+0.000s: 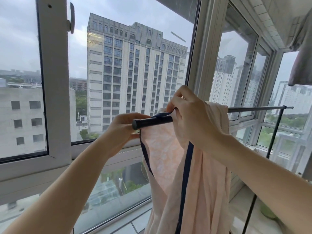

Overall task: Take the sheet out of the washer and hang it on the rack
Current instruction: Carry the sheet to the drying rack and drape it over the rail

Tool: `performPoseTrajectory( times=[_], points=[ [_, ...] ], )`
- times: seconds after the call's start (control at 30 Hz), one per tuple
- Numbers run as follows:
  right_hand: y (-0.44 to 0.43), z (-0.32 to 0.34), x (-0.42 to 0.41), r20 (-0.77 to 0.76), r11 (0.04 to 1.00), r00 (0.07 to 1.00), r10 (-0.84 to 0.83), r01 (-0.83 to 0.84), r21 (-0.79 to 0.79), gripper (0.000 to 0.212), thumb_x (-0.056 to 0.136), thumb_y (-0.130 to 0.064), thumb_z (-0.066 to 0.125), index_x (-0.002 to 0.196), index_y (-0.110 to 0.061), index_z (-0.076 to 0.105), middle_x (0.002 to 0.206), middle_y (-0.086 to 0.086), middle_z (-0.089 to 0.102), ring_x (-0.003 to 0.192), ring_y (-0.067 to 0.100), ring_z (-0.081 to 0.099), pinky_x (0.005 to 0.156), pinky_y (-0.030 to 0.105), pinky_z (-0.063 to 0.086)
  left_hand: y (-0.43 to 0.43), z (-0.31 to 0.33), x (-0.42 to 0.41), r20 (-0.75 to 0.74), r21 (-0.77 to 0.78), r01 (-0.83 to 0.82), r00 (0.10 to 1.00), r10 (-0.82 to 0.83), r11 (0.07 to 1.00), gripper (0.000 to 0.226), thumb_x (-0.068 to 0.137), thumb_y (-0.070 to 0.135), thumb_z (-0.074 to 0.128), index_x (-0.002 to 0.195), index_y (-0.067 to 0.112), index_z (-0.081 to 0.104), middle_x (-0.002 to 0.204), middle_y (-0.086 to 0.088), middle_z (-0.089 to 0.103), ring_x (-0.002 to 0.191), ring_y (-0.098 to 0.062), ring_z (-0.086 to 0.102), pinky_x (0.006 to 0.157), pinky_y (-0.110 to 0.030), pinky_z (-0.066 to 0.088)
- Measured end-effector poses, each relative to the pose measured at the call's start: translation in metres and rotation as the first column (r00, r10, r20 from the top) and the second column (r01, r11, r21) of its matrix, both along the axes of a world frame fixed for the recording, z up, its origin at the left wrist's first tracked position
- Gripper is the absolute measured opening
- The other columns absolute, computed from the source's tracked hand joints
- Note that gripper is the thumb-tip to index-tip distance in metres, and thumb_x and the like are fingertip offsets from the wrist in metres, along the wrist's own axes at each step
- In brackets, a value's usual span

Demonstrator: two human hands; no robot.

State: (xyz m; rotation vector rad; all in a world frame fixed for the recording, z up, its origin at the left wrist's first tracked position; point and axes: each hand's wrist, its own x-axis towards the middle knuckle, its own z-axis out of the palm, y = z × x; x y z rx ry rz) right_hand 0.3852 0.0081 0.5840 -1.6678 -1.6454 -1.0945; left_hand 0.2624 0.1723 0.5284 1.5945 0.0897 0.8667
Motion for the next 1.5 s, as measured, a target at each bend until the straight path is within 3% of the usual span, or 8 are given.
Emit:
performPoseTrajectory(
  times=[0.13,0.37,0.7,0.87,1.0,1.1,1.23,1.5],
  points=[
    [0.004,-0.006,-0.008,0.028,0.999,0.999,0.020,-0.021,0.026,0.027,0.079,0.013,0.060,0.076,-0.014,0.056,0.089,-0.001,0.048,0.068,0.021,0.056,0.056,0.042,0.051,-0.003,0.003,-0.002,0.002,0.181,-0.290,0.956,0.295,0.940,0.026,0.078,-0.004,0.073,0.069,0.021,0.072,0.081,-0.004,0.070,0.077,-0.024,0.070,0.065,-0.036,0.060],
    [0.002,-0.027,-0.021,0.023,0.997,0.997,0.072,-0.072,0.011,0.032,0.085,0.004,0.061,0.094,-0.020,0.042,0.084,-0.001,0.048,0.057,0.020,0.048,0.049,0.041,0.047,-0.008,-0.020,0.000,0.219,0.335,-0.559,0.829,0.514,0.758,0.025,0.078,0.003,0.075,0.067,0.008,0.053,0.058,0.007,0.056,0.052,-0.005,0.045,0.050,-0.018,0.041],
    [-0.006,-0.072,-0.028,-0.031,0.993,0.996,0.078,-0.080,-0.084,0.020,0.089,-0.003,0.059,0.097,-0.015,0.045,0.077,-0.007,0.050,0.041,0.018,0.045,0.042,0.036,0.047,-0.032,-0.081,0.004,0.013,0.250,-0.409,0.908,0.419,0.878,0.021,0.079,0.004,0.075,0.073,-0.001,0.056,0.063,-0.014,0.062,0.057,-0.024,0.062,0.056,-0.044,0.055],
    [0.001,-0.116,-0.020,-0.327,0.987,0.943,0.063,-0.107,-0.117,0.035,0.090,-0.010,0.058,0.104,-0.026,0.030,0.071,-0.009,0.048,0.053,0.015,0.055,0.049,0.033,0.049,-0.041,-0.116,0.008,-0.063,0.180,-0.381,0.916,0.397,0.907,0.007,0.079,-0.010,0.066,0.082,-0.009,0.060,0.079,-0.025,0.064,0.070,-0.028,0.064,0.070,-0.049,0.056],
    [0.011,-0.150,-0.007,-0.507,0.980,0.860,-0.053,-0.052,-0.191,0.025,0.090,-0.028,0.062,0.095,-0.030,0.038,0.070,-0.013,0.052,0.059,0.005,0.058,0.058,0.017,0.051,-0.047,-0.141,0.008,-0.151,0.144,-0.304,0.934,0.325,0.942,0.011,0.082,-0.009,0.066,0.090,-0.012,0.059,0.087,-0.029,0.065,0.071,-0.031,0.069,0.065,-0.043,0.060],
    [0.017,-0.175,0.003,-0.558,0.957,0.819,-0.134,-0.039,-0.286,0.015,0.094,-0.033,0.056,0.085,-0.025,0.048,0.071,-0.008,0.055,0.061,0.009,0.058,0.060,0.025,0.052,-0.046,-0.156,0.008,-0.173,0.149,-0.327,0.921,0.350,0.933,0.014,0.085,-0.004,0.065,0.093,-0.013,0.058,0.091,-0.027,0.064,0.075,-0.027,0.069,0.067,-0.040,0.059],
    [0.017,-0.199,0.015,-0.640,0.910,0.740,-0.206,-0.096,-0.404,0.016,0.094,-0.030,0.051,0.099,-0.016,0.060,0.091,0.001,0.062,0.080,0.020,0.061,0.075,0.033,0.054,-0.046,-0.166,0.006,-0.163,0.205,-0.364,0.903,0.398,0.909,0.006,0.092,0.005,0.060,0.089,0.001,0.063,0.078,-0.008,0.066,0.067,-0.005,0.065,0.060,-0.015,0.050],
    [0.006,-0.219,0.046,-0.515,0.880,0.780,-0.357,0.094,-0.466,0.007,0.096,-0.019,0.048,0.098,-0.014,0.052,0.082,0.001,0.054,0.071,0.022,0.057,0.068,0.042,0.053,-0.015,-0.176,-0.026,-0.265,0.145,-0.397,0.867,0.423,0.906,0.032,0.086,0.024,0.070,0.073,0.001,0.052,0.061,0.002,0.046,0.053,-0.008,0.041,0.054,-0.021,0.032]
  ],
)
